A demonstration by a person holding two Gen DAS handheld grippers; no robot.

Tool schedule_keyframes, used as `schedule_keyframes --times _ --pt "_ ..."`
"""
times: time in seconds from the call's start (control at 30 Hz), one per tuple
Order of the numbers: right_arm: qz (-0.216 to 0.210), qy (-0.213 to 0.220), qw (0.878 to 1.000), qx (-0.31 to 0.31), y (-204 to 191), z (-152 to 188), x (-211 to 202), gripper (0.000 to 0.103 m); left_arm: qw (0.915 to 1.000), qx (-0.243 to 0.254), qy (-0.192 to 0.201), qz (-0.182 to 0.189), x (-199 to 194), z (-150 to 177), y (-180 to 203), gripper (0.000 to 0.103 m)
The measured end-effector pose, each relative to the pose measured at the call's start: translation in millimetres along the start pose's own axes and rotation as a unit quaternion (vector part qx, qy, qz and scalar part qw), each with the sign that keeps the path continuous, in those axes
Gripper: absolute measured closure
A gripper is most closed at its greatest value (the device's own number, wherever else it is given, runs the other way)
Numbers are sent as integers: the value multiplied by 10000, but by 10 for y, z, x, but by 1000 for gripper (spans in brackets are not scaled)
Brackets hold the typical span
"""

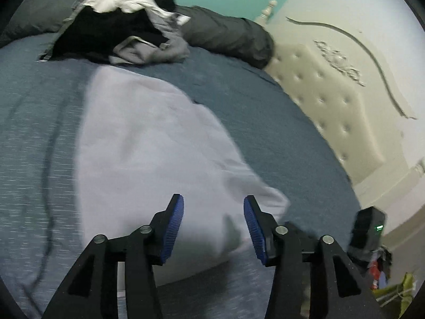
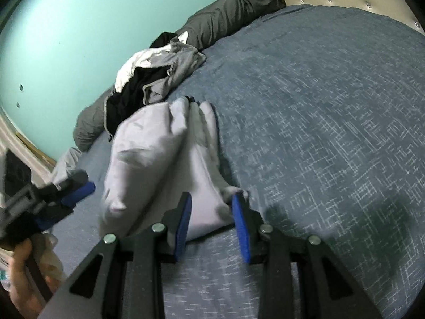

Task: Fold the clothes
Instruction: 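Release the folded side with the left gripper while the right gripper pinches the bundle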

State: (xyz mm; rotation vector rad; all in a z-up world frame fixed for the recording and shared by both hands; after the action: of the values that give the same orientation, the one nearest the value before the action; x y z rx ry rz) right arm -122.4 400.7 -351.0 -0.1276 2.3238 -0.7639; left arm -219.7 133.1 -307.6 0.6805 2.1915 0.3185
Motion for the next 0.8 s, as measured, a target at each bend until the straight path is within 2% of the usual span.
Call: schedule_keyframes --times 0.13,0.2,0.27,0.3,0.4,0.5,0.6,0.7,0.73,0.77,0.8 --pt "-288 -7 9996 64 -161 -121 -51 70 9995 -128 6 -274 -143 49 -320 49" --pt "-367 -48 9993 -99 -313 -210 -65 61 9992 -182 -21 -361 -186 92 -444 49" --pt "-365 -113 9987 -343 -483 -299 -63 42 9989 -217 -68 -421 -164 128 -509 49" --pt "-313 -224 9980 -498 -579 -339 -28 41 9987 -235 -92 -451 -153 146 -541 47" --pt "-323 -713 9941 -752 -802 -384 174 41 9980 -364 -145 -491 -131 224 -643 45" --pt "32 -989 9888 -1115 -926 -379 393 41 9974 -482 -193 -494 -108 277 -736 44" --pt "112 -1185 9846 -1281 -973 -333 564 41 9970 -489 -233 -544 -88 299 -791 44" --pt "155 -1187 9834 -1367 -957 -304 647 41 9966 -517 -257 -596 -98 308 -860 44" --pt "184 -1184 9827 -1411 -955 -296 668 43 9963 -522 -269 -628 -97 306 -880 44" --pt "222 -1188 9817 -1469 -956 -287 687 55 9960 -522 -278 -663 -97 304 -901 44" --pt "261 -1192 9807 -1527 -958 -279 706 61 9958 -520 -280 -693 -99 301 -921 44"
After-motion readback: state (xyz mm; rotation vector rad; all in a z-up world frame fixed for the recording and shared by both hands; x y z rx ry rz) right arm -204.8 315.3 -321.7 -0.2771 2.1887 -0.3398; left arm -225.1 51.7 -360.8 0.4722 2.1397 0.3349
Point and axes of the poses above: each gripper's, at about its wrist camera, not at the fingertips, and x roughly the way its jaws point, y to its right, z to its underside, the point moved 3 cm from there along x, roughly the way its jaws point, and after that the axes turned 5 degrees about y, right-handed, at the moved point
